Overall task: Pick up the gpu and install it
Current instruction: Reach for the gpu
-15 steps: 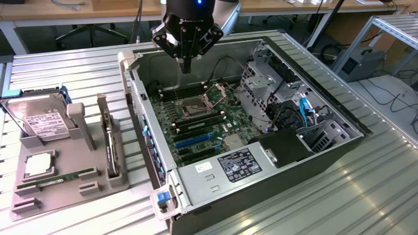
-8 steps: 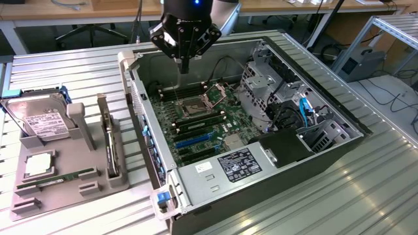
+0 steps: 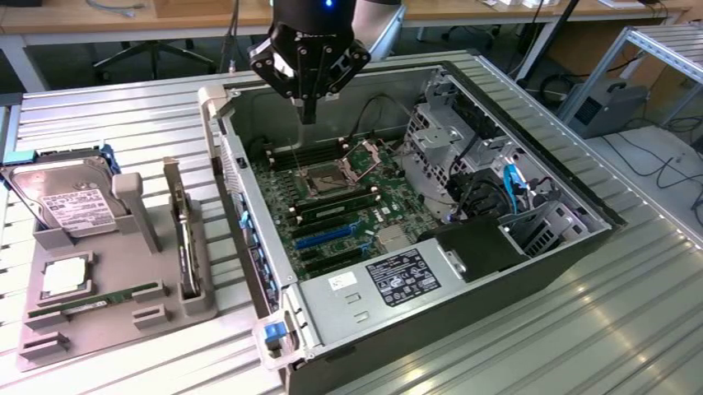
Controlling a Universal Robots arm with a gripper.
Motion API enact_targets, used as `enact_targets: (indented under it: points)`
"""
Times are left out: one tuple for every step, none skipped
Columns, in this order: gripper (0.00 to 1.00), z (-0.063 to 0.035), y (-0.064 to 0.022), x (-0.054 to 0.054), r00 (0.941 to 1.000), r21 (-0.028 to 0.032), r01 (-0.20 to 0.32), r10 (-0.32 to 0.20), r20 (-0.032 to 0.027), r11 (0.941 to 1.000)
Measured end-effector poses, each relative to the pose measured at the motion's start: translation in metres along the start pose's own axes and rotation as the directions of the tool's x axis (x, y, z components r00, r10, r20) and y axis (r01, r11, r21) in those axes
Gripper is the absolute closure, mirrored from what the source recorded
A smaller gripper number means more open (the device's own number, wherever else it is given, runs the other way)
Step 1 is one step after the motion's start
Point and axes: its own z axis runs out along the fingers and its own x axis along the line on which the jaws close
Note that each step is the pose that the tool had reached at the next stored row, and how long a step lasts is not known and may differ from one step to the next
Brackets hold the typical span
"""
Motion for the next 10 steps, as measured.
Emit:
enact_targets:
  points:
    - [0.89,0.0,0.0,0.0004,1.0,0.0,0.0,0.0,0.0,1.0]
    - [0.89,0.0,0.0,0.0007,1.0,0.0,0.0,0.0,0.0,1.0]
    - [0.89,0.0,-0.0001,0.0009,1.0,0.0,0.0,0.0,0.0,1.0]
    - [0.89,0.0,-0.0001,0.0013,1.0,0.0,0.0,0.0,0.0,1.0]
    - [0.89,-0.0001,-0.0001,0.0017,1.0,0.0001,0.0,0.0,0.0,1.0]
    - [0.89,0.0,-0.0001,0.0019,1.0,0.0,0.0,0.0,0.0,1.0]
    - [0.89,-0.0001,-0.0001,0.002,1.0,0.0,0.0,0.0,0.0,1.0]
    - [0.89,-0.0001,-0.0002,0.0022,1.0,0.0,0.0,0.0,0.0,1.0]
    - [0.89,-0.0001,-0.0002,0.0024,1.0,0.0,0.0,0.0,0.0,1.0]
    - [0.89,-0.0001,-0.0002,0.0026,1.0,0.0,0.0,0.0,0.0,1.0]
